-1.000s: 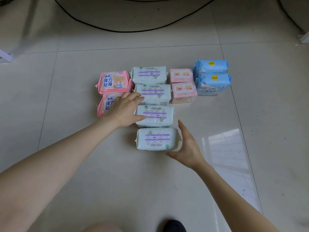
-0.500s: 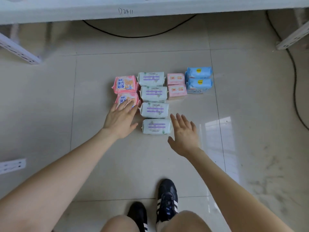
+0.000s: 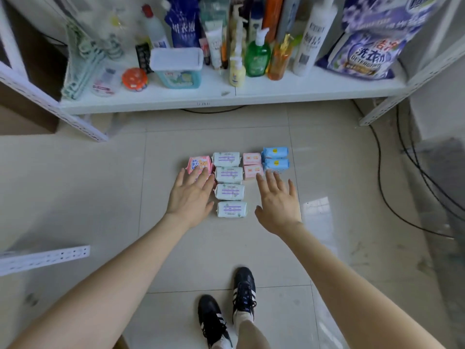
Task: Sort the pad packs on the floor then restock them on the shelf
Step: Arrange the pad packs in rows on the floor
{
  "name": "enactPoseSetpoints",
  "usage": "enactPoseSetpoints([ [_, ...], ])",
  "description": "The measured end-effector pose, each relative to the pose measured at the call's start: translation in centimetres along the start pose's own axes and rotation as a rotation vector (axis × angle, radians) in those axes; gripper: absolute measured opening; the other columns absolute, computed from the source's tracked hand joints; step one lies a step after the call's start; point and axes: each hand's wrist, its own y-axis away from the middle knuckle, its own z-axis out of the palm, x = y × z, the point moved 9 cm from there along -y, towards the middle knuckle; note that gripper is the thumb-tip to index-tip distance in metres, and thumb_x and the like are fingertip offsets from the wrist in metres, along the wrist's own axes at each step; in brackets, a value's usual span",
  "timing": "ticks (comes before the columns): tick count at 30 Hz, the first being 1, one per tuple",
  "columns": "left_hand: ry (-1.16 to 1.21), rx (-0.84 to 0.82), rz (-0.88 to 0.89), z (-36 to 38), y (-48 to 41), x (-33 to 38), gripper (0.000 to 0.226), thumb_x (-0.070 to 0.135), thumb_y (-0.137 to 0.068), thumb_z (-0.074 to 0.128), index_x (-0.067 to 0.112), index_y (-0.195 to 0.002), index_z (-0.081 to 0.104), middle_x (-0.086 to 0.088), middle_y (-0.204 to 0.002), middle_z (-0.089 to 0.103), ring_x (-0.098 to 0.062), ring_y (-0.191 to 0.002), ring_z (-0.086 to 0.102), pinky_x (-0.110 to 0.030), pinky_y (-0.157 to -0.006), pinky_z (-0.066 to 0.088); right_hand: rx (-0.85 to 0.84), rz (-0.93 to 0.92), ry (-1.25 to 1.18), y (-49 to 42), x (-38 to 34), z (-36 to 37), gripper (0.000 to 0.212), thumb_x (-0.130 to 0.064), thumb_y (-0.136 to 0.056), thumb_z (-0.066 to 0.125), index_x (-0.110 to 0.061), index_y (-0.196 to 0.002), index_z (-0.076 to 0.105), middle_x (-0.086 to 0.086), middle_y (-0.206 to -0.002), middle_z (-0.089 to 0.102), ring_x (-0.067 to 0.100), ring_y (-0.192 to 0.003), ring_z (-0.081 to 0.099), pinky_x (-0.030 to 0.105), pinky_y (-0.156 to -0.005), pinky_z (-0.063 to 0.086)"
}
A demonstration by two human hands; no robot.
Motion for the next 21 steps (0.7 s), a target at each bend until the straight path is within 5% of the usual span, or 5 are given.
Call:
enactPoseSetpoints([
  [21,-0.078,0.564,-0.074,-42.7,14.6,-11.8,0.073,0.053,-0.096,0.038,0.021,-0.155,0.009,-0.003,-0.163,0.008,-0.021,-0.15,0.0,-0.049,-0.118,-0.003,0.607,-0.037,0.008,12.1,-8.0,-45.1,0.079,-0.041,-0.094,0.046,-0.019,-0.154,0.001,0.005,-0.162,0.007,0.022,-0.15,0.002,0.049,-0.118,0.001],
])
